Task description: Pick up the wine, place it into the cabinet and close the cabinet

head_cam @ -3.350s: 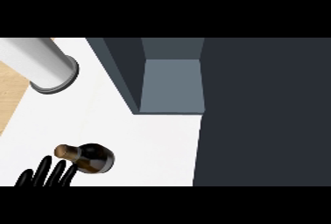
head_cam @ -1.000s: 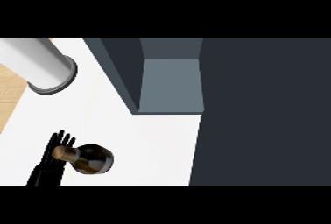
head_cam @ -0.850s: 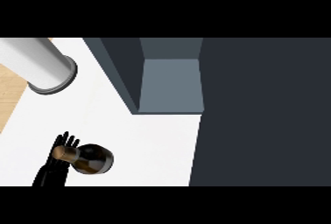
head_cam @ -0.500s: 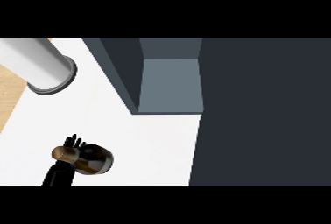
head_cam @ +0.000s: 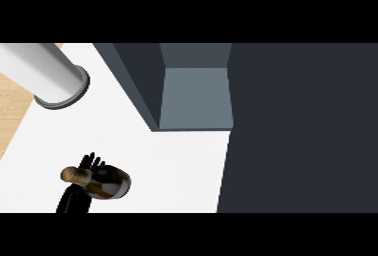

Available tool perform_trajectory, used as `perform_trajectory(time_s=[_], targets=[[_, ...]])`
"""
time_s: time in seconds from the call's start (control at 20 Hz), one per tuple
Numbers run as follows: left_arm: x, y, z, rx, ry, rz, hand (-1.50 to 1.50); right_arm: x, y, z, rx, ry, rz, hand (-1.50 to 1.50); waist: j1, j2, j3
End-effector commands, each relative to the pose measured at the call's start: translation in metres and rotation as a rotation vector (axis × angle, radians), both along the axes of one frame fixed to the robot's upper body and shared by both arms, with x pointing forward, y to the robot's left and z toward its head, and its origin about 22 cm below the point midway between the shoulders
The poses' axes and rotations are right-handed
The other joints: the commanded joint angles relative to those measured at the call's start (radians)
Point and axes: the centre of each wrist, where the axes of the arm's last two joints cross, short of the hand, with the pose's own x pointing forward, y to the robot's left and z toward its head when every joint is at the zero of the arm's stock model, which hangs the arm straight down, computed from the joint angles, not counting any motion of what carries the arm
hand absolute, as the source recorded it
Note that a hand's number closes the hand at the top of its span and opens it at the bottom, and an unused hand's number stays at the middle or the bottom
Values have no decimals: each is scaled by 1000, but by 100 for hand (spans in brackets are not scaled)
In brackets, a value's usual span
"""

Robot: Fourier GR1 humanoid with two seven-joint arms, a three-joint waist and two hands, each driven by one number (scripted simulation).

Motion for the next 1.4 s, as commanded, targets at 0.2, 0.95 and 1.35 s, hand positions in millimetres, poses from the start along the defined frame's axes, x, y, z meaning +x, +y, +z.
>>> perform_trajectory(time_s=[0.2, 0.95, 1.35], targets=[[2, -23, -13, -108, -85, -52, -150, -10, -3, 8, 56, -20, 38, -150, -6, 6, -14], [32, -33, -4, -158, -137, 16, 150, -14, 0, 2, 25, 22, 44, -150, -8, 6, -13], [39, -57, 1, -215, -121, -91, 150, -18, 3, -4, 32, 15, 31, -150, -2, 3, -12]])
